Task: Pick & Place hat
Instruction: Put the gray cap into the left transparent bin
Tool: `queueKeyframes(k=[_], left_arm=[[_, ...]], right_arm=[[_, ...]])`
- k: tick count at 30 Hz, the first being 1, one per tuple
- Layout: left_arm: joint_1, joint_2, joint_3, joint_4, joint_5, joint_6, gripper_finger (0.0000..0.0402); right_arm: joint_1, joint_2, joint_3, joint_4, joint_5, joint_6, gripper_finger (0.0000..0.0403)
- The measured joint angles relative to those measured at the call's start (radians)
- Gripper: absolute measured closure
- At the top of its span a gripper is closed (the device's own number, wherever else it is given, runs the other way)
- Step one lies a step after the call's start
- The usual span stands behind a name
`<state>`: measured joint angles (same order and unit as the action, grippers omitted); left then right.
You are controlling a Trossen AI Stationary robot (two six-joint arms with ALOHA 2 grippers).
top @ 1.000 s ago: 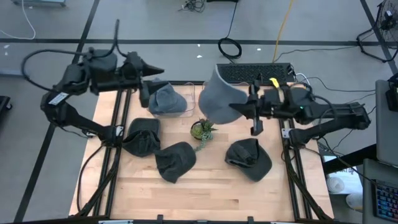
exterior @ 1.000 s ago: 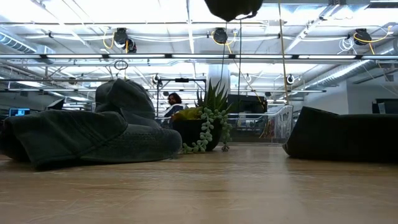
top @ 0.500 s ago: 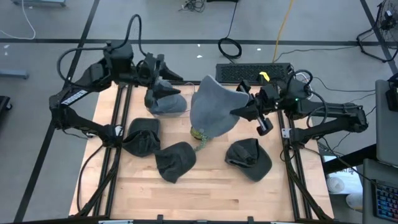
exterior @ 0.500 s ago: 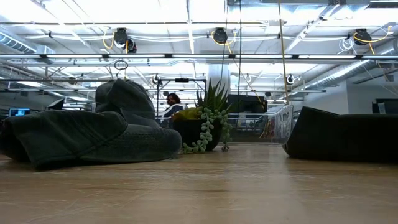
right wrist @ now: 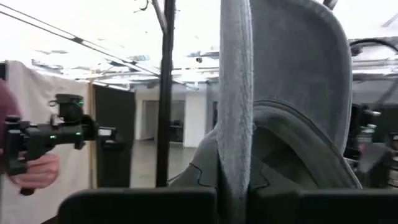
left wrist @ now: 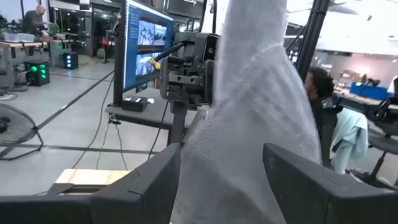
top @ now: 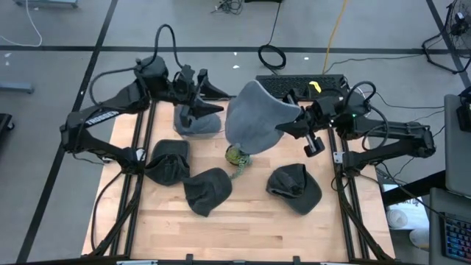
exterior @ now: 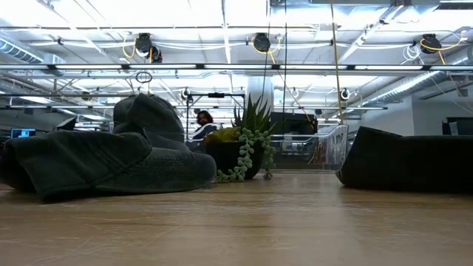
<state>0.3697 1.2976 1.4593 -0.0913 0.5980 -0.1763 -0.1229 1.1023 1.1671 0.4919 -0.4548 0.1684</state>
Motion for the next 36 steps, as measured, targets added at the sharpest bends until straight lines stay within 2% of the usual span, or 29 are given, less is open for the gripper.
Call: queueKeyframes(k=[4, 6, 10, 13, 21, 30, 33, 36], left_arm=[[-0.015, 0.0, -0.051, 0.082, -0.005, -0.021, 0.0163], [-0.022, 0.0, -0.073, 0.121, -0.04, -0.021, 0.0163], [-0.028, 0.001, -0.083, 0.172, -0.124, -0.016, 0.0163], [-0.028, 0.0, -0.083, 0.231, -0.094, -0.018, 0.0163], [-0.032, 0.022, -0.083, 0.239, -0.001, -0.081, 0.0163], [-0.045, 0.05, -0.081, 0.252, 0.03, -0.095, 0.0165], [-0.043, 0.054, -0.081, 0.258, 0.07, -0.124, 0.0194], [-0.04, 0.053, -0.081, 0.264, 0.106, -0.122, 0.0255]], right_arm=[[-0.015, -0.001, 0.0, 0.007, -0.021, 0.005, 0.0403], [-0.02, 0.0, 0.0, 0.006, -0.022, 0.033, 0.0403], [-0.034, 0.003, 0.0, 0.005, -0.092, 0.104, 0.0403], [-0.035, 0.011, 0.0, 0.0, -0.1, 0.126, 0.0403], [-0.035, 0.082, 0.0, 0.009, -0.1, 0.127, 0.0403], [-0.038, 0.111, 0.0, 0.035, -0.104, 0.133, 0.0403], [-0.048, 0.111, 0.0, 0.03, -0.104, 0.134, 0.0403], [-0.062, 0.111, 0.0, 0.028, -0.101, 0.134, 0.0403]])
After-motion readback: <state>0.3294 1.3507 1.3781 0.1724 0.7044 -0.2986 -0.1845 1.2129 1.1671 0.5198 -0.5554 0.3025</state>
